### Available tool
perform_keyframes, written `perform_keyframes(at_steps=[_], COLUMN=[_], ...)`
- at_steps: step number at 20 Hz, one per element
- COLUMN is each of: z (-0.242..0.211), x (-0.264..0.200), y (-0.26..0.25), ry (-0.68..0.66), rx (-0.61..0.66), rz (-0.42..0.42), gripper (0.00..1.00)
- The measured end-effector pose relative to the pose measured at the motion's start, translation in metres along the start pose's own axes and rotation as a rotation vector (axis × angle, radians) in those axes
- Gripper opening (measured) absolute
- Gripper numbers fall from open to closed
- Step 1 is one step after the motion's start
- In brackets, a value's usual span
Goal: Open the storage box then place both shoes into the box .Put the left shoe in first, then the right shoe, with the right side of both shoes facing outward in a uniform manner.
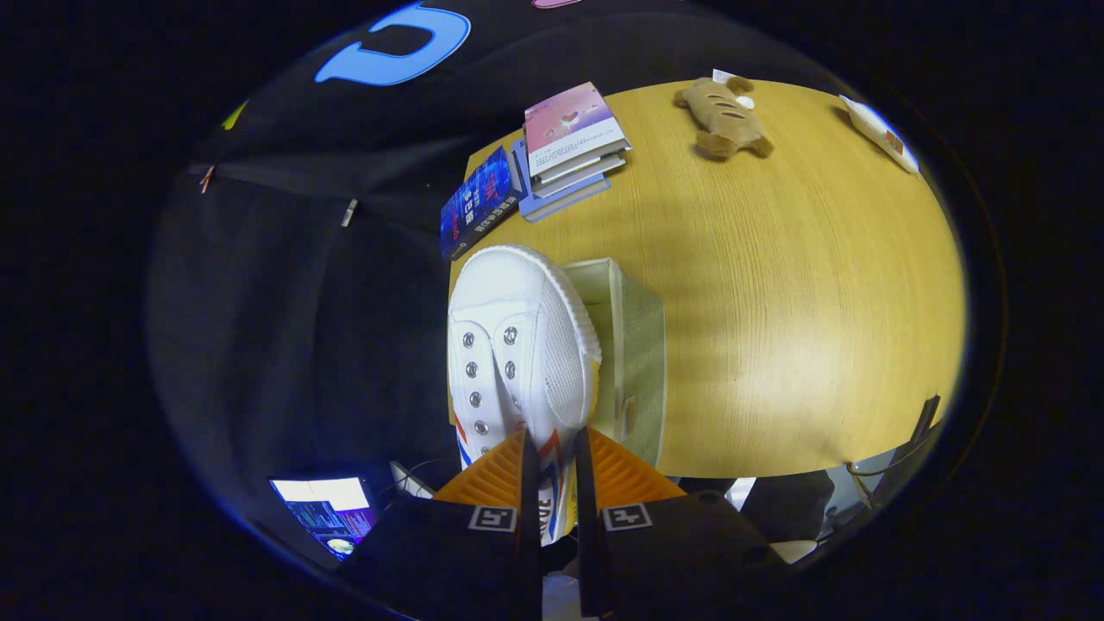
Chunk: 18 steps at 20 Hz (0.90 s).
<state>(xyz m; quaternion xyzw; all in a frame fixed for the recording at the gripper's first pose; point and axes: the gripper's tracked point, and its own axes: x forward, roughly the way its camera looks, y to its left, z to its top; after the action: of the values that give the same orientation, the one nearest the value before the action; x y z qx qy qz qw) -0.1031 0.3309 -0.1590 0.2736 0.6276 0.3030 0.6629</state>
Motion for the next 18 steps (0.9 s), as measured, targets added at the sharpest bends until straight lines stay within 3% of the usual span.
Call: perform_keyframes(at_steps=[4,5,7,11,18], z=[-0.004,-0.005,-0.003,0.004,0.005], x=[0.019,0.021,0.023,0.01,-0.004], y=[-0.008,-0.006,0.015,0.011,-0.004], ry=[0.012,0.018,0.02,0.007,-0.023], rx=[-0.001,0.008,0.073,0.07,0.078], rz=[-0.048,-0.041,0.054,0.054,0.059], gripper=[0.21,0.27,0.39,0.99,0.99])
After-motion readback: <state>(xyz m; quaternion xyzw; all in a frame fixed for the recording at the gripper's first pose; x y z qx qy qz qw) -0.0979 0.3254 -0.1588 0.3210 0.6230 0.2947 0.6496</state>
